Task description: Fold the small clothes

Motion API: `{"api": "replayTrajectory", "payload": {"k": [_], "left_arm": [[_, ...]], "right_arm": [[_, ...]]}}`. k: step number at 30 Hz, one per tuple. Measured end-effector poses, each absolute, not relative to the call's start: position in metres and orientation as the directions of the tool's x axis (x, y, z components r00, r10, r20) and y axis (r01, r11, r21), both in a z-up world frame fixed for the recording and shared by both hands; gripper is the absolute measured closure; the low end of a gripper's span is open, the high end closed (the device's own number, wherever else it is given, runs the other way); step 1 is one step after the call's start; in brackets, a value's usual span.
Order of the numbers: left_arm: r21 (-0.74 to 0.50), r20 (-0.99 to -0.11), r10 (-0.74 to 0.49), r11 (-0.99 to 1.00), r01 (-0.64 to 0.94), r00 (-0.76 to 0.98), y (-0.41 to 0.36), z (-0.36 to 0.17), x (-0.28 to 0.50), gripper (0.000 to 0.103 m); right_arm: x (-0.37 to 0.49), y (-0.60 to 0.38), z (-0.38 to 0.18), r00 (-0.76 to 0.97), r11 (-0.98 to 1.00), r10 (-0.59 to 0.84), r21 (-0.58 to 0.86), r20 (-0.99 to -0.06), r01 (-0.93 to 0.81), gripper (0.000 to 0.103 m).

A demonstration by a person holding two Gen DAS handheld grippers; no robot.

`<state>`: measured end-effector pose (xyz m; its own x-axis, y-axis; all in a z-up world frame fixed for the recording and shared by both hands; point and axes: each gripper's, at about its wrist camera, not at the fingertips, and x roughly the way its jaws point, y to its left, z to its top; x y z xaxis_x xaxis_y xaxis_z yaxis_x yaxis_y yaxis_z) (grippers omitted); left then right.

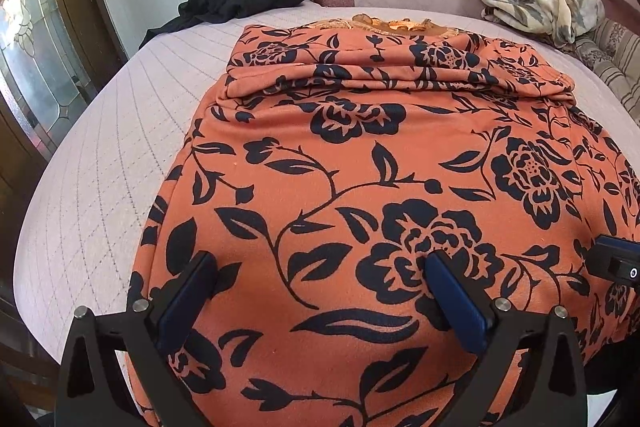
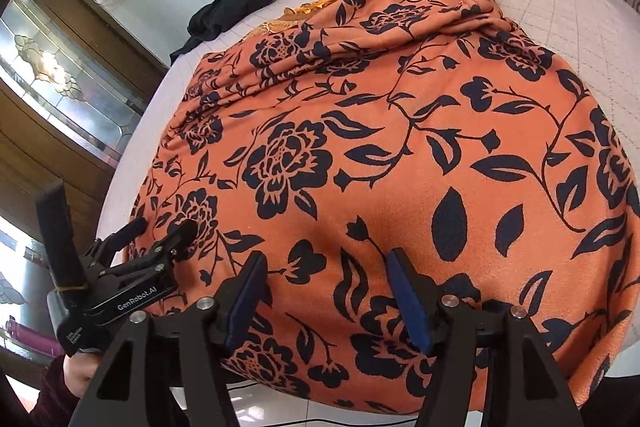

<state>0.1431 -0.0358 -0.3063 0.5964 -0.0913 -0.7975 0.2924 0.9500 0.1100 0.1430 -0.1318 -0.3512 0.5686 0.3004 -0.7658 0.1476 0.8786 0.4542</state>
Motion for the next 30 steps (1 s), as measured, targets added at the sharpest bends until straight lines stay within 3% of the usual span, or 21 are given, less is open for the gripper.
{"api": "replayTrajectory", "payload": {"k": [30], "left_arm": [[0.099,-0.839,-0.059,0.961,0.257,0.541,-0.024,-0.308,0.107,0.000]], "right_arm": [[0.138,-0.143,-0.353,0.576,0.838,0.375,0.531,-0.726,0.124,0.037]]}}
